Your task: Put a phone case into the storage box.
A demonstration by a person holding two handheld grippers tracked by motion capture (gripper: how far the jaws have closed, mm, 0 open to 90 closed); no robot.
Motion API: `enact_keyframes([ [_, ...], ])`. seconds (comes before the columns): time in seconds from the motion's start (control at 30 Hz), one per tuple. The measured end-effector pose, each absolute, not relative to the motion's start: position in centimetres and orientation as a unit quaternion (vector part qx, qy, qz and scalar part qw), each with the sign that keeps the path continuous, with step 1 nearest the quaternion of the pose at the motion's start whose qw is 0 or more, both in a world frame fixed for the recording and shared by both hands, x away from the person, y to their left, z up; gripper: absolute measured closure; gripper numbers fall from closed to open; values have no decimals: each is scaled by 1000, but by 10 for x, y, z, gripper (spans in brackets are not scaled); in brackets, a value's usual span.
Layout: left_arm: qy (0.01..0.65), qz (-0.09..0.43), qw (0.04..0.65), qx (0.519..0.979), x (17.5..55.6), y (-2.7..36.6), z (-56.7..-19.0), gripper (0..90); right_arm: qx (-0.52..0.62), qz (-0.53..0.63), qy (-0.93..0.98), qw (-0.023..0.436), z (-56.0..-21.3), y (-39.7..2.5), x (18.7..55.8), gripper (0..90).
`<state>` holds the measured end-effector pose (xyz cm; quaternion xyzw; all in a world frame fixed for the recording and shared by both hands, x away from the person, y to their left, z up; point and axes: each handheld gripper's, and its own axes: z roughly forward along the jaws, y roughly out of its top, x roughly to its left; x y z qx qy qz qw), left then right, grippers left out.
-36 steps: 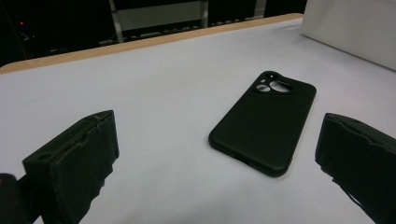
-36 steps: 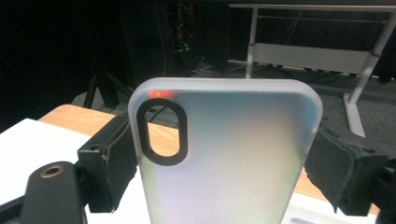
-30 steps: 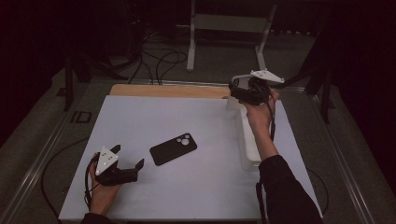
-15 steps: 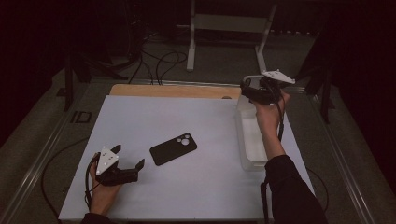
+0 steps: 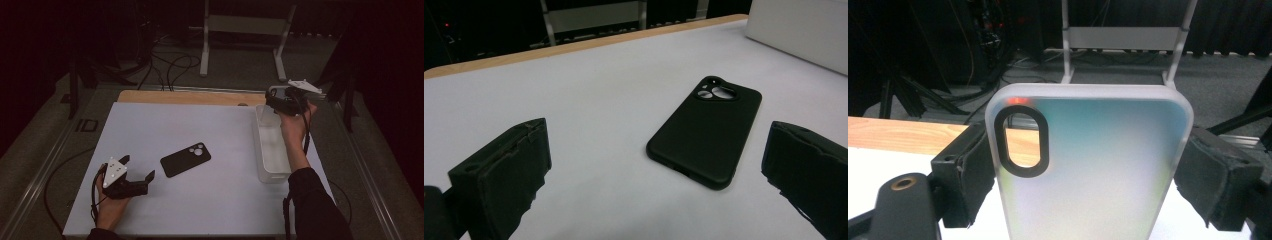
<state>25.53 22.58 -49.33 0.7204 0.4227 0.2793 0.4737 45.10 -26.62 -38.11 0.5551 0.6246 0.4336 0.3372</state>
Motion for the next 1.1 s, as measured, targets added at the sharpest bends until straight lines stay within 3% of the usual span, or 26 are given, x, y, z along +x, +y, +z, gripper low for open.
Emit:
enact_keyframes([
  [1.1,424,282,479,715,254,228,-492,1,589,379,640,317,-430,-258,476,166],
])
